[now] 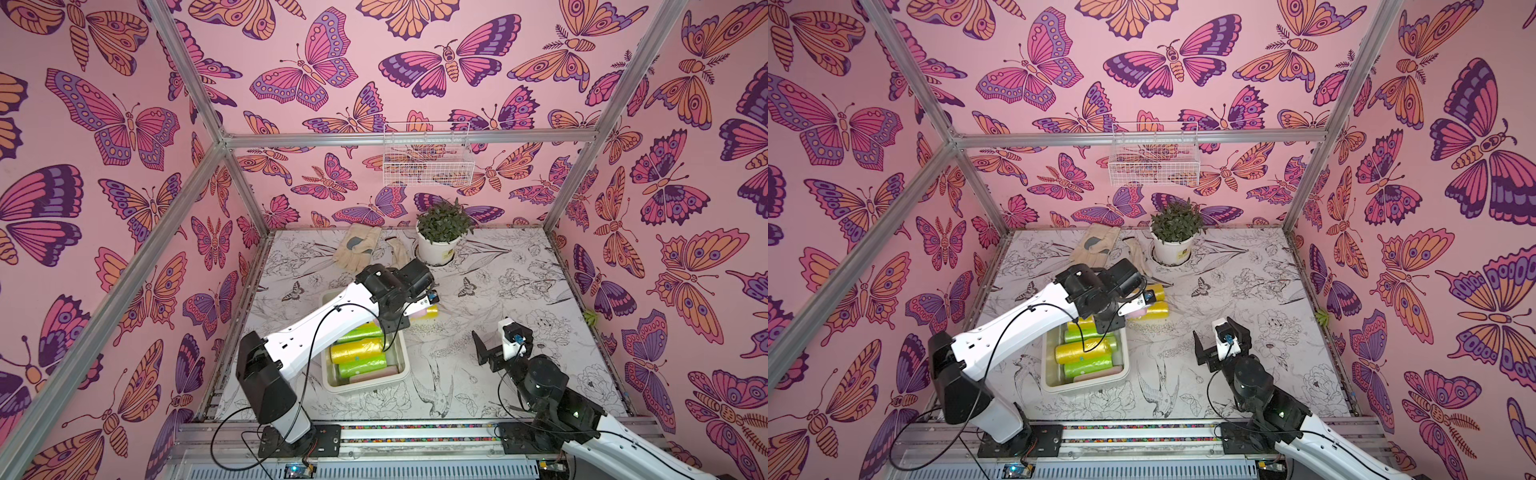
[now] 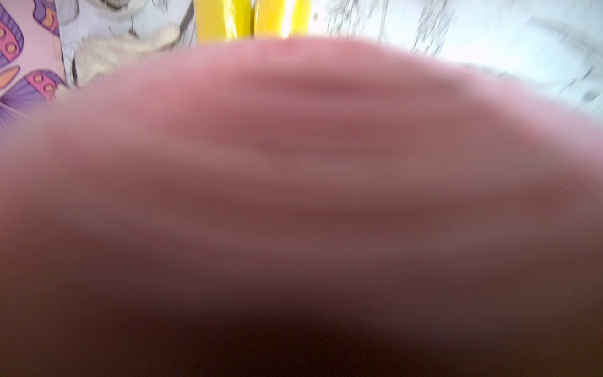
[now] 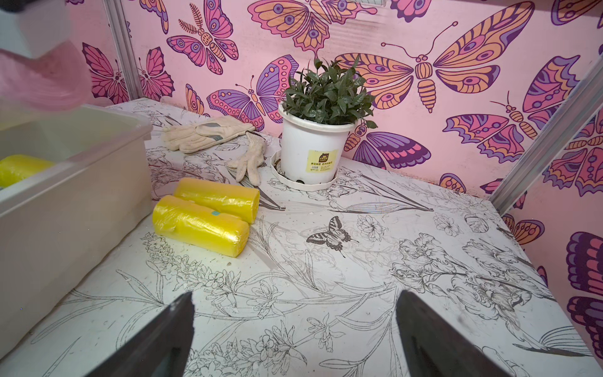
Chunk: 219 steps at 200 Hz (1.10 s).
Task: Put the roll of trash bags into the storage box
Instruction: Place the roll of trash bags in the storage box.
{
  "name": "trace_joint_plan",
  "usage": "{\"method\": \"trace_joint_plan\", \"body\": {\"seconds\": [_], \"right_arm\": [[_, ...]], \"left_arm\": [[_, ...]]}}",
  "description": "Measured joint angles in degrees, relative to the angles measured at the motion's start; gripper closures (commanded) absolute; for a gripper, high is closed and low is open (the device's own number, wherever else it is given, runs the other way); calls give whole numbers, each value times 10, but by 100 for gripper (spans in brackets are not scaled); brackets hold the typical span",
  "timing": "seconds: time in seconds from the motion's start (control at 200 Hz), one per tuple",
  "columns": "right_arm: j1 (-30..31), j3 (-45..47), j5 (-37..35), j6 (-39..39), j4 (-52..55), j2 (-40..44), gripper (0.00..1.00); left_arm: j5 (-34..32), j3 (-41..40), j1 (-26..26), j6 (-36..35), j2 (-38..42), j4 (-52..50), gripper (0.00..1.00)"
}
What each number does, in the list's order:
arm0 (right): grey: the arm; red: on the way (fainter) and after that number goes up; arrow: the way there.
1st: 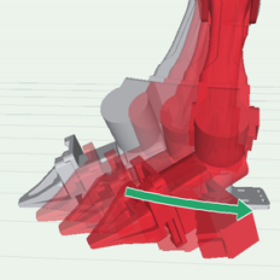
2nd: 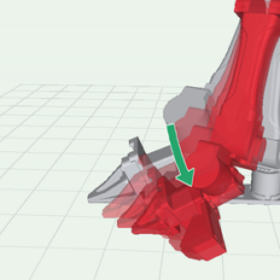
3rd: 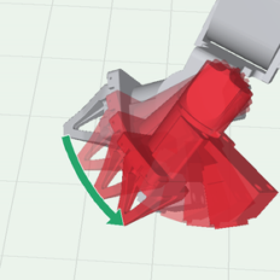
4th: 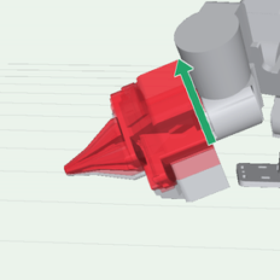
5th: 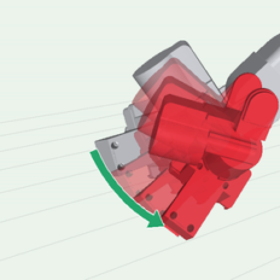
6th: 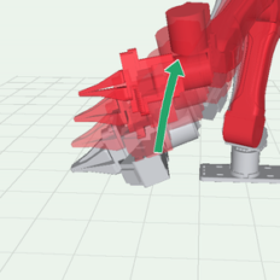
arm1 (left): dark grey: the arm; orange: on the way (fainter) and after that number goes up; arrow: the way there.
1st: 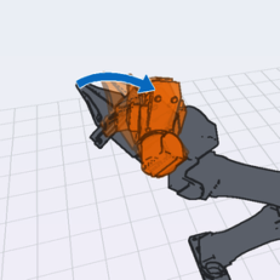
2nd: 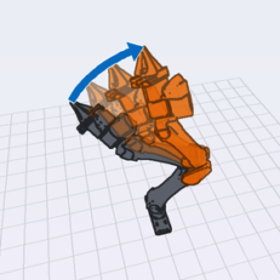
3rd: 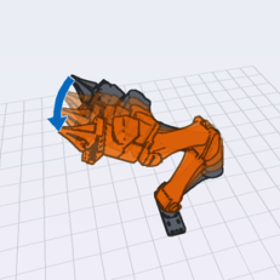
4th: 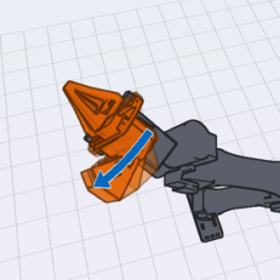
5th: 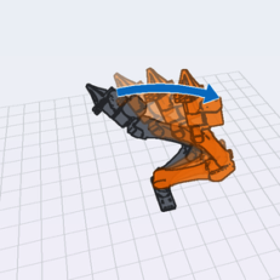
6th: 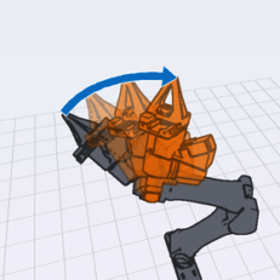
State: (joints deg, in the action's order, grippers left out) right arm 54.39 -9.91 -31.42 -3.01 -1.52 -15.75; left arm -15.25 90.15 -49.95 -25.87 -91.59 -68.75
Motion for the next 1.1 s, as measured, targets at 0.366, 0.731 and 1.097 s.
{"method": "trace_joint_plan", "body": {"seconds": [0.366,0.731,1.097], "right_arm": [[0,0,4,0,1,6,1],[0,0,7,0,7,12,1],[0,0,7,0,8,15,1]], "left_arm": [[2,-265,61,-96,217,104,100],[-6,-323,110,-106,156,198,100],[-60,-313,126,-99,68,216,100]]}}
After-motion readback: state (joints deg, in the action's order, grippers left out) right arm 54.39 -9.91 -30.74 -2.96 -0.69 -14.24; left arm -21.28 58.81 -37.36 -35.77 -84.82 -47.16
